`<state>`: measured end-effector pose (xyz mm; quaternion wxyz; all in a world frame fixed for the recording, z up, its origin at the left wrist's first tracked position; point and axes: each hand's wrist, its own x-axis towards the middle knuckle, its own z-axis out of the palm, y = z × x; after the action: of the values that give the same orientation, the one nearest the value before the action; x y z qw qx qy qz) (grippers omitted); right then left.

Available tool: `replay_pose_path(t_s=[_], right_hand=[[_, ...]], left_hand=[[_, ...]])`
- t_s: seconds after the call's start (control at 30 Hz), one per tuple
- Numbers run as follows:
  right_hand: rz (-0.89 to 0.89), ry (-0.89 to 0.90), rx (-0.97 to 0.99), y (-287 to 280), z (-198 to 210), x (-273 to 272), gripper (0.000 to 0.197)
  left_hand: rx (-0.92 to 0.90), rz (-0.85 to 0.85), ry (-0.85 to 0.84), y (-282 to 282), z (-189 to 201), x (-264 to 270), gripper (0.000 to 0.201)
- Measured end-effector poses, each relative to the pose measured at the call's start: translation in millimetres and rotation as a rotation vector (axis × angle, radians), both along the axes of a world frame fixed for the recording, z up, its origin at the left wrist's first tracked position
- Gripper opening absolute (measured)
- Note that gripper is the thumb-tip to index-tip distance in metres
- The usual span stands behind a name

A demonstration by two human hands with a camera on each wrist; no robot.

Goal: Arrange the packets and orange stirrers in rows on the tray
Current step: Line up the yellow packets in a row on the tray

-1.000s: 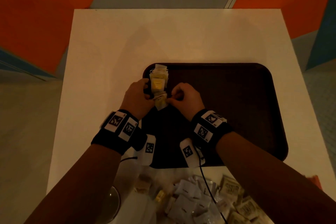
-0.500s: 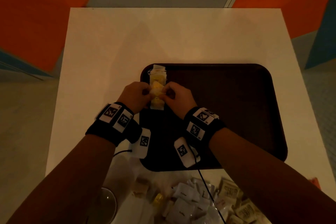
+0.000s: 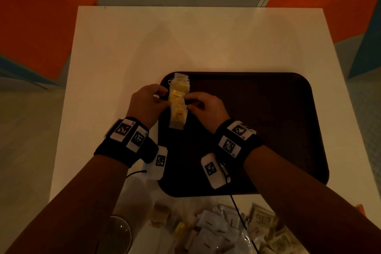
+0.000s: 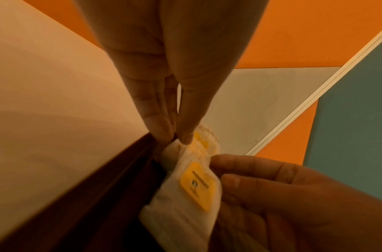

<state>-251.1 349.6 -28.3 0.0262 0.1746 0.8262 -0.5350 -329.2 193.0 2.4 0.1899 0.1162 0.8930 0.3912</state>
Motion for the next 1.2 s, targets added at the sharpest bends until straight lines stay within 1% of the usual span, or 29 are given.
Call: replay_pose_path(t_s=[0.07, 0.1, 0.2, 0.27, 0.33, 0.4, 0.47, 0.57, 0.63, 0.77, 0.83, 0.9, 0.93, 1.0, 1.1, 1.2], right_hand=[[-0.011, 0.051, 0.065, -1, 0, -2, 0.025], [-0.005, 0.058, 0.089, -1, 0, -3, 0.028], [0.076, 0.064, 0.071, -4, 4, -7, 0.041], [0.116, 0.08, 0.061, -7, 5, -9, 0.044], [0.134, 0.078, 0.062, -9, 3, -11, 0.041], [0.112, 0.084, 0.044, -10, -1, -12, 0.035], [0.072, 0.092, 0.032, -8, -4, -13, 0.03], [0.06, 0.085, 0.066, -4, -6, -15, 0.029], [0.051, 0.106, 0.065, -2, -9, -15, 0.032], [0.101, 0.108, 0.011, -1, -8, -16, 0.05], [0.101, 0.134, 0.044, 0, -6, -16, 0.051], [0.027, 0.126, 0.093, 2, -4, -18, 0.048], [0.002, 0.086, 0.112, 3, -5, -20, 0.047], [0.026, 0.028, 0.127, 3, -9, -23, 0.049], [0.096, 0.079, 0.097, 1, -14, -24, 0.052], [0.117, 0.07, 0.048, 1, -9, -24, 0.05]], left_hand=[[-0.009, -0.009, 0.014, 2, 1, -2, 0.03], [-0.012, -0.008, 0.017, 3, 2, -3, 0.031], [0.001, 0.017, 0.014, 6, 2, -4, 0.033], [-0.01, 0.0, 0.032, 8, 1, -5, 0.03], [-0.068, -0.042, 0.057, 8, 0, -5, 0.026], [-0.107, -0.07, 0.056, 6, -3, -6, 0.025], [-0.122, -0.076, 0.036, 4, -3, -6, 0.023], [-0.116, -0.078, 0.04, 2, -4, -8, 0.02], [-0.087, -0.051, 0.038, 2, -3, -10, 0.025], [-0.031, -0.02, 0.04, 4, -3, -19, 0.035], [0.008, -0.029, 0.023, 8, -3, -23, 0.045], [0.014, -0.038, 0.015, 12, -5, -28, 0.049], [0.001, -0.04, 0.013, 14, -5, -31, 0.048], [-0.031, -0.05, 0.009, 18, -6, -35, 0.042], [-0.063, -0.09, 0.031, 22, -9, -38, 0.034], [-0.084, -0.107, 0.077, 22, -13, -38, 0.031]])
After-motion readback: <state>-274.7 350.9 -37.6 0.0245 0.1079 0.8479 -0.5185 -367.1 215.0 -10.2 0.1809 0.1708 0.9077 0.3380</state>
